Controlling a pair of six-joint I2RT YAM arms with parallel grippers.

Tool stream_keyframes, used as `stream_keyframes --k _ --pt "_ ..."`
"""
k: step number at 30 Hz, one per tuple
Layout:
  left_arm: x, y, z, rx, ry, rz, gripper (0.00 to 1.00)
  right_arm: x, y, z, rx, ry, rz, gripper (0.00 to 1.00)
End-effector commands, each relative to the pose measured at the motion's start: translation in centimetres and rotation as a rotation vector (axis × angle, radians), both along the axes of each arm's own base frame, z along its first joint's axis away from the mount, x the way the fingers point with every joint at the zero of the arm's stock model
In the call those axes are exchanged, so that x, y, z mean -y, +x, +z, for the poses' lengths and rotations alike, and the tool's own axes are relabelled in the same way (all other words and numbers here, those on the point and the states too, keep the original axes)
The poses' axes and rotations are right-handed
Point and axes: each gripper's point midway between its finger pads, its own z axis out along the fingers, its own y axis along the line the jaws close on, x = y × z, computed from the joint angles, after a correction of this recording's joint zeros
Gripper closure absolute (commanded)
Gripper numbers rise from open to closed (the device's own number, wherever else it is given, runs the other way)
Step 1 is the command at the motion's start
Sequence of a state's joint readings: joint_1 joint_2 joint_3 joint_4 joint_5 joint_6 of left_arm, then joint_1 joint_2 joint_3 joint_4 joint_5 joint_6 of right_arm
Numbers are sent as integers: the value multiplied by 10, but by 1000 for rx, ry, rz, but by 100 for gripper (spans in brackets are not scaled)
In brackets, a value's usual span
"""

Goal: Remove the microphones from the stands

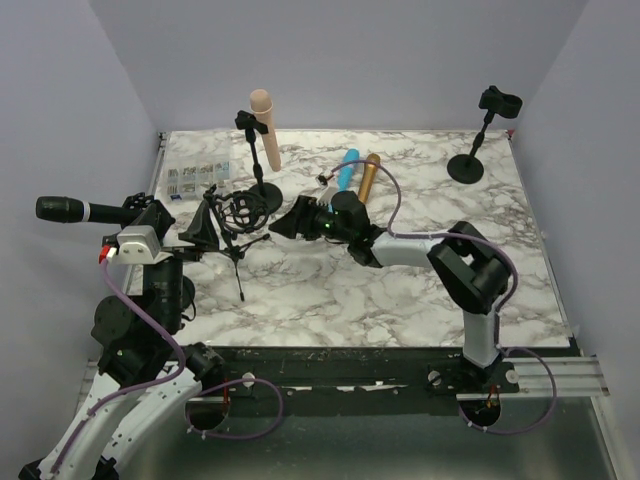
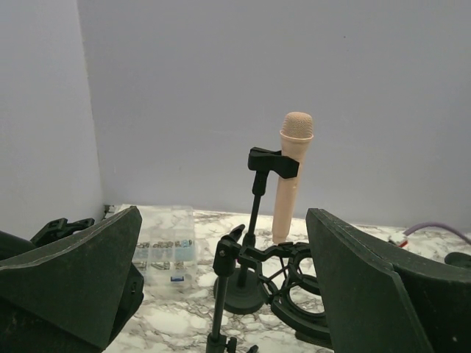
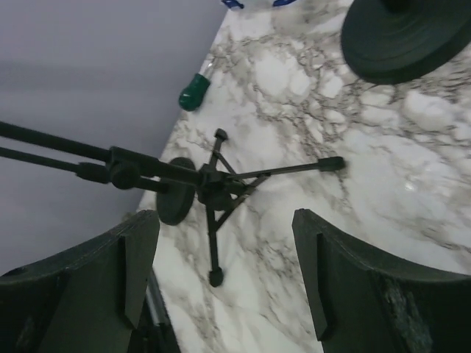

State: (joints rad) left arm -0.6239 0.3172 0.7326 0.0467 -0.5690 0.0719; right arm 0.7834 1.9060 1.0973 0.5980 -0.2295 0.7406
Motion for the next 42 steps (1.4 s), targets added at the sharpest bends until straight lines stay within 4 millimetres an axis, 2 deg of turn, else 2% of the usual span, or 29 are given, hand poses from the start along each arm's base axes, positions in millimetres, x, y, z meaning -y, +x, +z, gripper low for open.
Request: stream_keyframes --k 1,10,12,14,19,25,34,42 --pt "-4 -2 2 3 3 16 2 -48 -28 21 -231 273 204 20" --pt "-3 -2 4 7 2 9 2 -82 -47 38 -520 521 311 20" --pt "-3 -3 4 7 1 7 2 -92 -50 34 -569 523 318 22" --pt "-3 -2 4 7 1 7 2 -101 -54 32 -597 525 332 28" --pt "-3 -2 4 5 1 11 2 -114 -59 27 -649 551 343 31" --pt "-3 -2 4 6 0 9 2 -117 -53 21 -651 532 300 33" --pt "-3 -2 4 6 0 9 2 -124 -47 11 -674 538 288 47" --pt "-3 -2 4 7 0 7 2 -127 -44 7 -680 531 285 53"
